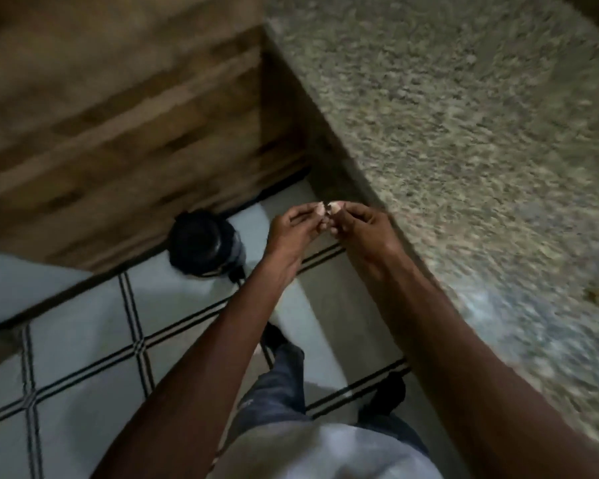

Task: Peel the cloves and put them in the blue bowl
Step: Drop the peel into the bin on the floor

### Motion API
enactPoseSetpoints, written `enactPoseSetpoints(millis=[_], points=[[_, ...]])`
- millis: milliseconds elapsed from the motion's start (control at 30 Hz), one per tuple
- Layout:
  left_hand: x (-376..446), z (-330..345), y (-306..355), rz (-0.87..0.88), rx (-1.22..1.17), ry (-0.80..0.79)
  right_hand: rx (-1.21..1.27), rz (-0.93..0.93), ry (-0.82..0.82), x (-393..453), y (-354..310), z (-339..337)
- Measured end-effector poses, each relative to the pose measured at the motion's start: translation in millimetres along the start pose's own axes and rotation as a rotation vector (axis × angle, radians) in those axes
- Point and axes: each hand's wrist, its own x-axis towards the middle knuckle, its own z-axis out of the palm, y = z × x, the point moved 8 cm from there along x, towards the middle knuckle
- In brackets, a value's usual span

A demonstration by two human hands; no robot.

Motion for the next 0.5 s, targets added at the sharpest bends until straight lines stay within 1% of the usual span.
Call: enactPoseSetpoints(millis=[100,200,267,367,500], points=[[19.0,-93.0,24.6,-0.006,-0.052,0.098,-0.089,0.056,-0.111,28.1,22.3,89.6],[36.3,-183.1,41.8,-0.003,-0.071,0.212,-0.159,0.099,-0.177,49.8,45.7,174.0],[46.4,-231.5,51.7,-0.007,-0.070,0.251,-0.209,0.117,-0.201,64.3,61.1,220.5],[57.7,-294.9,57.9,-0.011,-0.078,0.343,-0.297,0.153,-0.252,82.6,84.6,277.1],[64.5,-353.6,55.8,-0.004,-0.086,0.432,-0.393,0.193,-0.273,106.5,117.0,326.1]])
